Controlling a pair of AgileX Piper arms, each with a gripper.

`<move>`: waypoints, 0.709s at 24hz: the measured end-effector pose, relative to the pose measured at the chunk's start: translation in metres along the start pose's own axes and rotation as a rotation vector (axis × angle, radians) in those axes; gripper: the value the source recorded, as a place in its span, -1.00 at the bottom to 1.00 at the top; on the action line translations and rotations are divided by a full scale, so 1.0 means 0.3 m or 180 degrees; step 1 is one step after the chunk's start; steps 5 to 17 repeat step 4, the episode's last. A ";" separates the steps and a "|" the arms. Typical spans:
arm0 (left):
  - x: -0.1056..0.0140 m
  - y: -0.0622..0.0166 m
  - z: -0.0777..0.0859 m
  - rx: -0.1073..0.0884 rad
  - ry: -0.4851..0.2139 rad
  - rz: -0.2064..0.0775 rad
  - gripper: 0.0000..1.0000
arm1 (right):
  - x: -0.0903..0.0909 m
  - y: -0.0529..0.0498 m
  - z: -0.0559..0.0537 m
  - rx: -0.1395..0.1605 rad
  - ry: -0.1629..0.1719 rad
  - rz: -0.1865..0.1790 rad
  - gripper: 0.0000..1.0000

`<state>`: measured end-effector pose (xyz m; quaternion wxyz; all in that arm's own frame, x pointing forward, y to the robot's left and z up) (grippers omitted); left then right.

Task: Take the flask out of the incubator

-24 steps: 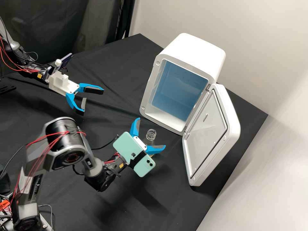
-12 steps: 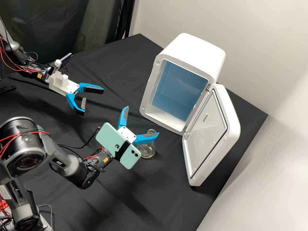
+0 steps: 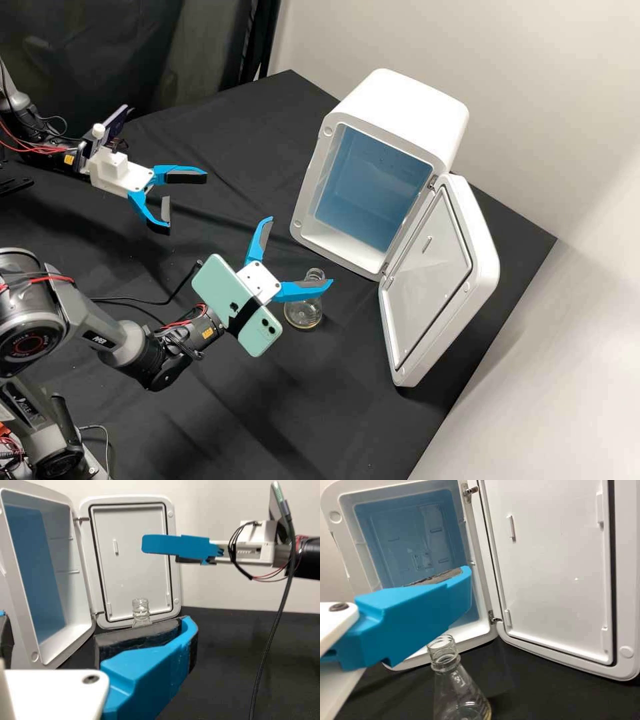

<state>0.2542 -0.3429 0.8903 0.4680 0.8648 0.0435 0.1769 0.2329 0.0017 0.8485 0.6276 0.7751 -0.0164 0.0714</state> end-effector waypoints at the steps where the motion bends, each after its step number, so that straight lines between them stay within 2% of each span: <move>1: -0.002 -0.004 0.000 -0.0069 -0.0003 0.0003 1.00 | 0.000 0.001 0.000 0.0032 -0.0002 0.0003 1.00; 2: -0.005 -0.011 -0.001 -0.0134 0.0000 -0.0012 1.00 | 0.000 0.002 0.003 0.0056 -0.0011 0.0007 1.00; 4: -0.009 -0.023 -0.001 -0.0224 0.0002 -0.0055 1.00 | 0.000 0.002 0.003 0.0056 -0.0011 0.0007 1.00; 17: -0.009 -0.023 -0.001 -0.0224 0.0002 -0.0055 1.00 | 0.000 0.002 0.003 0.0056 -0.0011 0.0007 1.00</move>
